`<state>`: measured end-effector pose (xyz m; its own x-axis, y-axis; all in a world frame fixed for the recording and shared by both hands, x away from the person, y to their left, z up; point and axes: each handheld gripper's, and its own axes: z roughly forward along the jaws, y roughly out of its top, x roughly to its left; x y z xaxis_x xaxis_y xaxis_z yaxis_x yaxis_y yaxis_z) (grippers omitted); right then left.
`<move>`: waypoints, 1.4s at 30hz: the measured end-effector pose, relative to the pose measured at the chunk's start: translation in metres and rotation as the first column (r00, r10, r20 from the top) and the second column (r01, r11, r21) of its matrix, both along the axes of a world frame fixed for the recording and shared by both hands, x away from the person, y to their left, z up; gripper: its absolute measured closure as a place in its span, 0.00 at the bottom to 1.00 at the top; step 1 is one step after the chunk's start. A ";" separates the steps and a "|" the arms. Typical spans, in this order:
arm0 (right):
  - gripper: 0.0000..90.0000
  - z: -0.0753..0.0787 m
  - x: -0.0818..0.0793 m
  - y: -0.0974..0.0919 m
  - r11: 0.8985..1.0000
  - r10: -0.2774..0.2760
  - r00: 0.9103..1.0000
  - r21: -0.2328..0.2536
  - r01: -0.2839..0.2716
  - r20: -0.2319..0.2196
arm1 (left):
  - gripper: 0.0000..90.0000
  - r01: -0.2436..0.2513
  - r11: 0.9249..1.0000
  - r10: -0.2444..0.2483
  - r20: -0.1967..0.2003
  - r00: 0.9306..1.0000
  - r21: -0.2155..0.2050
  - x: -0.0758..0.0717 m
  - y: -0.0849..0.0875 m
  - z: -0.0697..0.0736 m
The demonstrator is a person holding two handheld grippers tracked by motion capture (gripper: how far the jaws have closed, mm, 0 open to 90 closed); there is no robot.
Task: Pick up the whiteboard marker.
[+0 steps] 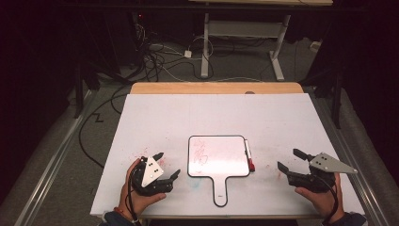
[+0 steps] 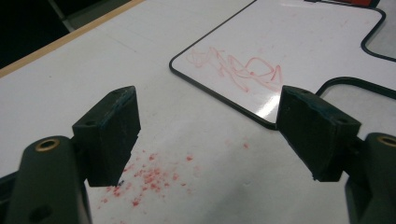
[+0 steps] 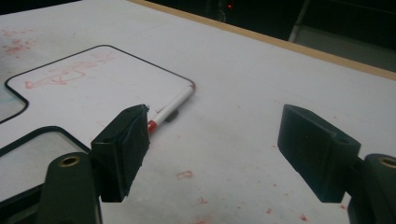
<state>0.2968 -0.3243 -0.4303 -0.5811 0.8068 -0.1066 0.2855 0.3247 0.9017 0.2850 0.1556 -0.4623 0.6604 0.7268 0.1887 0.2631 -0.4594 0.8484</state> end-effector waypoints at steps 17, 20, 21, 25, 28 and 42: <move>0.35 0.001 0.011 0.009 0.999 0.023 0.995 -0.045 -0.027 -0.100 | 0.23 0.002 1.000 0.000 -0.072 0.997 0.031 0.008 0.002 -0.008; 0.38 0.002 0.030 0.016 0.998 0.021 0.983 -0.048 -0.031 -0.181 | 0.23 0.001 0.999 0.003 -0.077 0.997 0.045 0.009 0.000 -0.010; 0.38 0.002 0.030 0.016 0.998 0.021 0.983 -0.048 -0.031 -0.181 | 0.23 -0.001 0.999 0.005 -0.079 0.997 0.053 0.010 0.000 -0.010; 0.40 0.000 0.058 0.030 0.997 0.053 0.948 -0.034 -0.067 -0.313 | 0.23 0.000 0.998 0.005 -0.081 0.997 0.064 0.009 0.000 -0.011; 0.42 -0.001 0.070 0.037 0.997 0.058 0.935 -0.020 -0.069 -0.349 | 0.23 0.001 0.998 0.004 -0.077 0.997 0.066 0.008 -0.001 -0.011; 0.58 -0.027 0.136 0.083 0.996 0.043 0.829 -0.042 -0.080 -0.557 | 0.23 0.022 0.995 -0.014 -0.083 0.996 0.093 0.007 -0.001 -0.014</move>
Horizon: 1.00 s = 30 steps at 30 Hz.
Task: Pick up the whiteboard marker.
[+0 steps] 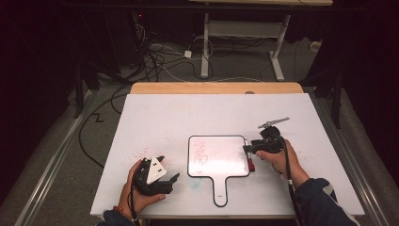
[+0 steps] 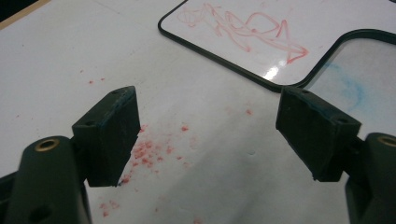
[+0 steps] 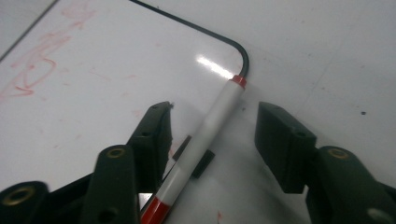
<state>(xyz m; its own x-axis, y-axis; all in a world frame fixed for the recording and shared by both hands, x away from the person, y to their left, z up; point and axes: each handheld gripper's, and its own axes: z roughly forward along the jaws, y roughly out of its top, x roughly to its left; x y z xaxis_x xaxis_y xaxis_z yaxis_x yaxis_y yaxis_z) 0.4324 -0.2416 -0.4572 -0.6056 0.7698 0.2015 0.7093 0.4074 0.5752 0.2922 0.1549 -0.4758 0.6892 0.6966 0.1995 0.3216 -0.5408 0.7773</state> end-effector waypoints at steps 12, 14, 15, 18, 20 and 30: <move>0.90 0.001 -0.001 0.006 1.000 0.024 1.000 0.004 -0.024 0.003 | 0.23 0.015 1.000 -0.014 -0.018 1.000 0.022 0.001 -0.002 -0.002; 0.90 0.002 -0.003 0.006 0.999 0.033 0.999 -0.003 -0.033 0.006 | 0.23 0.011 1.000 -0.010 -0.031 0.999 0.015 0.001 -0.003 -0.002; 0.90 0.002 -0.003 0.006 0.999 0.033 0.999 -0.003 -0.033 0.006 | 0.23 0.011 1.000 -0.010 -0.034 0.999 0.013 0.001 -0.003 -0.002; 0.90 0.007 -0.007 0.008 0.999 0.040 0.998 0.008 -0.041 0.039 | 0.23 0.010 1.000 -0.010 -0.039 0.999 -0.001 0.002 -0.004 -0.002; 0.90 0.013 -0.010 0.010 0.999 0.045 0.997 0.024 -0.047 0.060 | 0.24 0.013 0.999 -0.015 -0.053 0.998 -0.037 0.004 -0.004 -0.001; 0.90 0.050 -0.039 0.033 0.979 0.080 0.965 0.162 -0.123 0.248 | 0.28 0.070 0.953 -0.106 -0.107 0.989 -0.296 0.031 -0.049 0.028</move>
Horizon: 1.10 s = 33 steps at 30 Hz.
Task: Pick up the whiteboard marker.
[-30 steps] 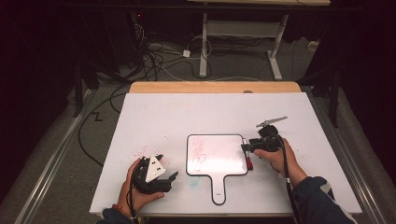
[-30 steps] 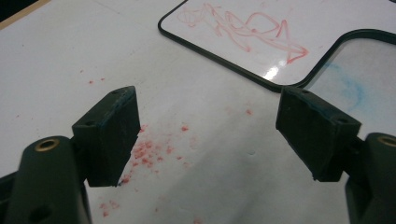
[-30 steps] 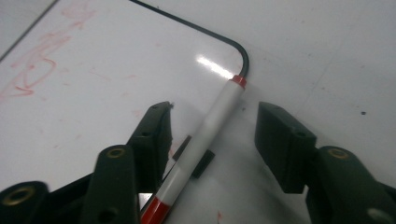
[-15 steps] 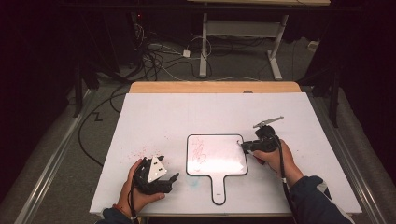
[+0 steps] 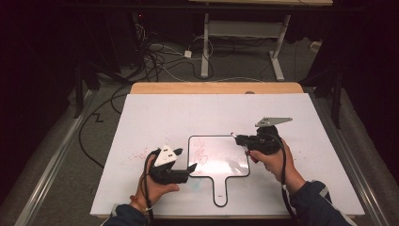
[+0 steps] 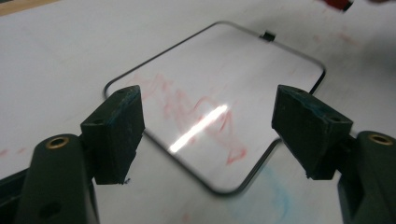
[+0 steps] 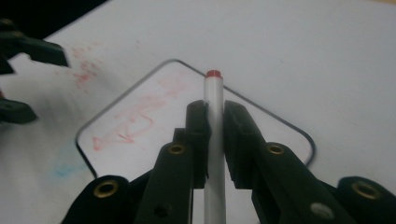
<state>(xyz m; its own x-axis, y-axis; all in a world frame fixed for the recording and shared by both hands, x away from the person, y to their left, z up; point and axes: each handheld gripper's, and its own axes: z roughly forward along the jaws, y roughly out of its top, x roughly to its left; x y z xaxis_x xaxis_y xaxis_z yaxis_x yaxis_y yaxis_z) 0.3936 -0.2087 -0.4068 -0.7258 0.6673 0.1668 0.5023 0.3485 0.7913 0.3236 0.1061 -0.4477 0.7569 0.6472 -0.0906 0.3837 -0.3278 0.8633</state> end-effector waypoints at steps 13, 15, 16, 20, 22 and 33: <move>0.90 0.014 -0.031 0.038 0.990 0.043 0.986 0.129 -0.064 0.159 | 0.45 0.136 0.978 -0.142 -0.032 0.989 -0.156 0.027 -0.067 0.015; 0.90 0.014 -0.033 0.038 0.990 0.029 0.985 0.135 -0.052 0.167 | 0.47 0.152 0.972 -0.160 -0.031 0.987 -0.179 0.030 -0.069 0.017; 0.90 0.013 -0.034 0.037 0.989 0.021 0.986 0.142 -0.045 0.167 | 0.48 0.155 0.971 -0.162 -0.025 0.986 -0.184 0.030 -0.070 0.018; 0.90 0.012 -0.033 0.033 0.985 0.005 0.988 0.169 -0.032 0.157 | 0.54 0.166 0.965 -0.173 -0.017 0.985 -0.201 0.032 -0.073 0.020; 0.90 0.011 -0.033 0.029 0.984 -0.010 0.987 0.175 -0.019 0.163 | 0.58 0.175 0.963 -0.180 -0.007 0.984 -0.206 0.033 -0.077 0.020; 0.90 0.011 -0.037 0.021 0.979 -0.022 0.981 0.201 -0.017 0.195 | 0.77 0.167 0.974 -0.164 0.035 0.986 -0.152 0.037 -0.084 0.022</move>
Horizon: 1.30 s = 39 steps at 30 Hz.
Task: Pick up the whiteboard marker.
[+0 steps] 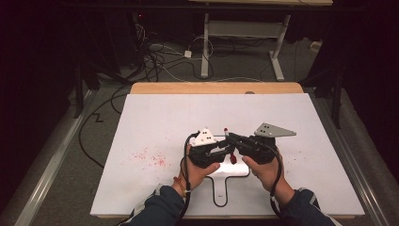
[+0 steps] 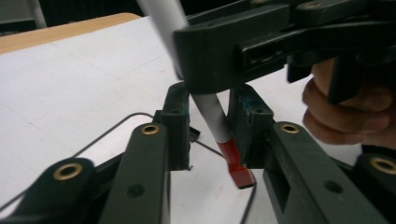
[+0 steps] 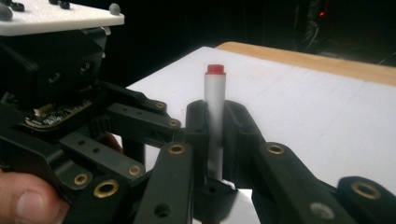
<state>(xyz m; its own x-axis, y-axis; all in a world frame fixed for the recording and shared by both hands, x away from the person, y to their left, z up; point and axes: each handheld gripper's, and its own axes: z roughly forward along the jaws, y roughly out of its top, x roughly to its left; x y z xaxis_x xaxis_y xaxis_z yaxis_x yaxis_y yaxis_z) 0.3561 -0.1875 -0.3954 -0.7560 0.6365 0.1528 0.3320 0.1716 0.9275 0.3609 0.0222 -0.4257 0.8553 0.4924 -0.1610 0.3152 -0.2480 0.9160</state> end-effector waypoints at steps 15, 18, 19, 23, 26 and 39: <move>0.79 -0.001 -0.003 0.003 0.999 0.007 0.999 -0.043 -0.006 0.038 | 0.87 0.023 0.985 -0.056 0.189 0.980 0.173 0.016 0.012 -0.006; 0.68 -0.003 -0.006 -0.003 0.999 0.004 0.999 -0.052 -0.001 0.053 | 0.87 0.010 0.981 -0.048 0.195 0.980 0.193 0.025 0.023 -0.014; 0.66 -0.004 -0.008 -0.007 0.998 0.006 0.999 -0.055 -0.003 0.053 | 0.87 0.010 0.981 -0.048 0.195 0.980 0.193 0.025 0.023 -0.014; 0.55 -0.013 -0.019 -0.025 0.989 -0.004 0.998 -0.147 0.014 0.070 | 0.87 -0.028 0.983 -0.007 0.190 0.982 0.182 0.038 0.040 -0.023; 0.47 -0.020 -0.029 -0.039 0.968 -0.006 0.994 -0.247 0.033 0.108 | 0.87 -0.085 0.981 0.050 0.195 0.980 0.175 0.048 0.051 -0.029; 0.40 -0.043 -0.062 -0.087 0.918 -0.073 0.983 -0.374 0.131 0.167 | 0.87 -0.186 0.965 0.151 0.190 0.970 0.185 0.067 0.060 -0.044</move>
